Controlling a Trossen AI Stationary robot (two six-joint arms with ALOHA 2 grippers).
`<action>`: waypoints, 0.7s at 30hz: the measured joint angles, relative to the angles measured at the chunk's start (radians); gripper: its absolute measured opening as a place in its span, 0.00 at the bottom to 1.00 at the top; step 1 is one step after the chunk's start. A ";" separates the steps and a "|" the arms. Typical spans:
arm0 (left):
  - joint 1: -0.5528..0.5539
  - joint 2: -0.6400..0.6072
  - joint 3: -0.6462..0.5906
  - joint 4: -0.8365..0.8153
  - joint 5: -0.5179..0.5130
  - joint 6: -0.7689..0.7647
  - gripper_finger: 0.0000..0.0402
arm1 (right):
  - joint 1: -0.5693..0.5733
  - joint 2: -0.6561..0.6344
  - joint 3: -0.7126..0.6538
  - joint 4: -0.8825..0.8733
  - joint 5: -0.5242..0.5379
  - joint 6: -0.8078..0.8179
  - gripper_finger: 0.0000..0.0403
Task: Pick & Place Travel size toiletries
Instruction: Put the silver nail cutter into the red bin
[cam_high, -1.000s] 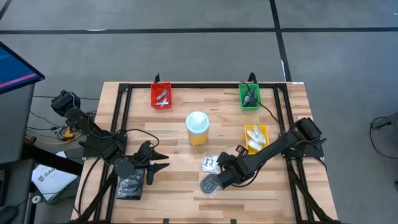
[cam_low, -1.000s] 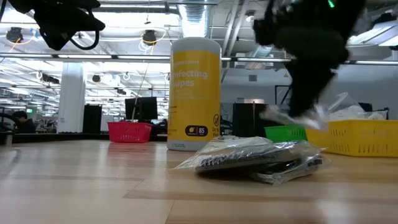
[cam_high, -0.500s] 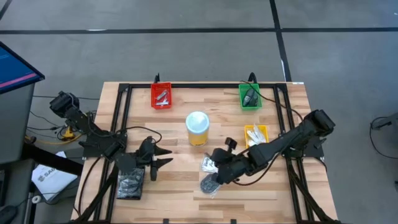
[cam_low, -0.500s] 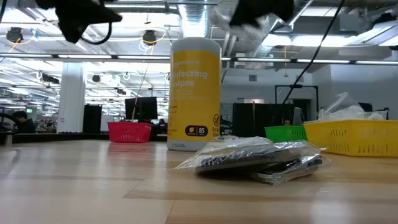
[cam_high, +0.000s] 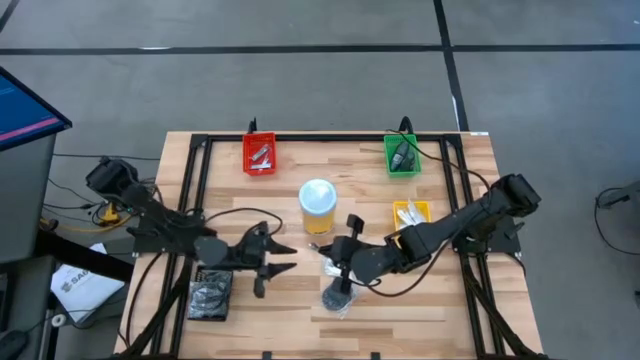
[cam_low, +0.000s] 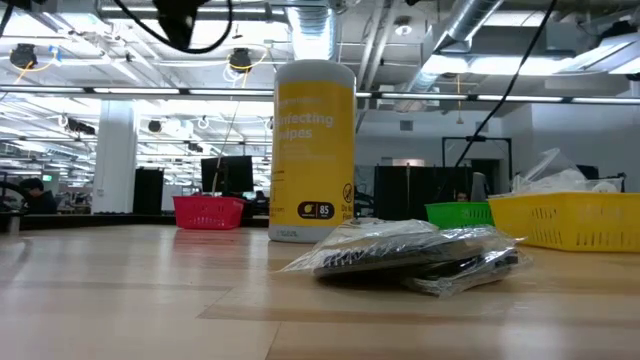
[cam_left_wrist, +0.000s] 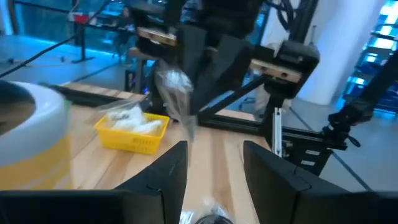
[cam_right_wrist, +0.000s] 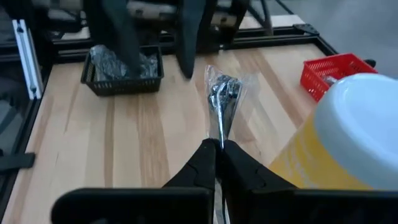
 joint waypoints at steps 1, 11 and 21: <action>0.009 0.020 0.000 0.026 0.013 0.009 0.37 | 0.000 0.000 0.000 0.011 0.000 -0.006 0.01; 0.115 0.163 -0.001 0.308 0.158 0.037 0.37 | 0.000 0.000 0.000 0.053 -0.004 -0.065 0.01; 0.173 0.210 -0.001 0.421 0.293 0.042 0.37 | -0.016 0.009 0.000 0.067 -0.022 -0.081 0.01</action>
